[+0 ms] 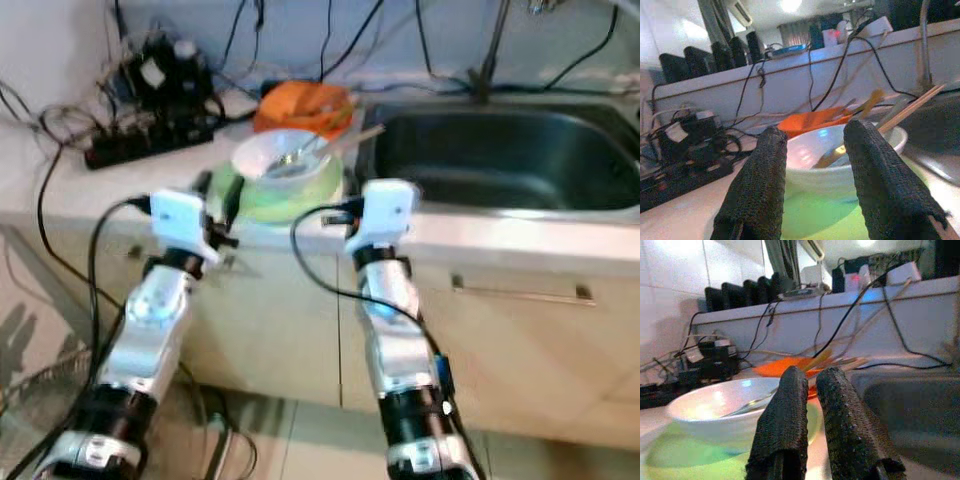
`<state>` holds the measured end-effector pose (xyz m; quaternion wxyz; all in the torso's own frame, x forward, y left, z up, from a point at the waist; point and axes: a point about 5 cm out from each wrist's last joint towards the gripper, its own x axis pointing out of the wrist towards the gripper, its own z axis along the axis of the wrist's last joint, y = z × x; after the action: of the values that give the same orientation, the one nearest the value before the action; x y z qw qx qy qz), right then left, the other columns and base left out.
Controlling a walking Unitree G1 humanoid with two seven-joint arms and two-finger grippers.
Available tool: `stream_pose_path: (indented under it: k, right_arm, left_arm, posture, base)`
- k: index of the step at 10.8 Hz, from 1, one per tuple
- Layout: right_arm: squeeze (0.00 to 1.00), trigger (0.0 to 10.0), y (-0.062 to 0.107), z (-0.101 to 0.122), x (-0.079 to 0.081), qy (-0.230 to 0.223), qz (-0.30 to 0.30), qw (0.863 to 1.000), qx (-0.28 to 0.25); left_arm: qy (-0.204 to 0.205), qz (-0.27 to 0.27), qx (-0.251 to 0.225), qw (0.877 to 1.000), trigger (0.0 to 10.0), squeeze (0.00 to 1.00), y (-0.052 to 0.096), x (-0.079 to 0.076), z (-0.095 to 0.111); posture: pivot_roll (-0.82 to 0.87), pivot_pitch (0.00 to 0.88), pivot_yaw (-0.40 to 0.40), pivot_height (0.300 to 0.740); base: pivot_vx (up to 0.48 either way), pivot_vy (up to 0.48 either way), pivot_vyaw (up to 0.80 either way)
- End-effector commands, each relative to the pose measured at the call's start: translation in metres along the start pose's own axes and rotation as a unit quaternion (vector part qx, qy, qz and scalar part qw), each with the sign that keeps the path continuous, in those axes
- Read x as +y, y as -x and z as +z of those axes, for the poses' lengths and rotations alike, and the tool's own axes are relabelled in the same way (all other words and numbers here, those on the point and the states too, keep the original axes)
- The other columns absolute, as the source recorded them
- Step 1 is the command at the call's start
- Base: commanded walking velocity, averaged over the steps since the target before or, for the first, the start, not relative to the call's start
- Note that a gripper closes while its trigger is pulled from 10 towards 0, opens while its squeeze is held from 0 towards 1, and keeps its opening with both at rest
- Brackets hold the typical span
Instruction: Kitchen organization
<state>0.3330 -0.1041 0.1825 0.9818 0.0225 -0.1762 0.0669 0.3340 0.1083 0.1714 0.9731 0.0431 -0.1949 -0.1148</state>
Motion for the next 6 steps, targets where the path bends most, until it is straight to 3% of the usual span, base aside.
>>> stream_pose_path:
  k: [1, 6]
  right_arm:
    - [0.00, 10.0, 0.0004, -0.0001, -0.0079, 0.006, -0.012, 1.000, 0.000]
    - [0.00, 10.0, 0.0002, 0.0003, -0.0073, 0.006, -0.011, 1.000, -0.005]
  left_arm:
    - [0.002, -0.015, -0.010, 1.000, 10.0, 0.00, -0.0033, -0.0084, 0.0046]
    - [0.004, -0.020, -0.019, 1.000, 10.0, 0.00, -0.0031, -0.0107, 0.0070]
  posture:
    - [0.03, 0.000, 0.108, 0.740]
    - [0.03, 0.000, 0.109, 0.740]
  base:
    - [0.262, 0.000, 0.00]
    - [0.264, 0.000, 0.00]
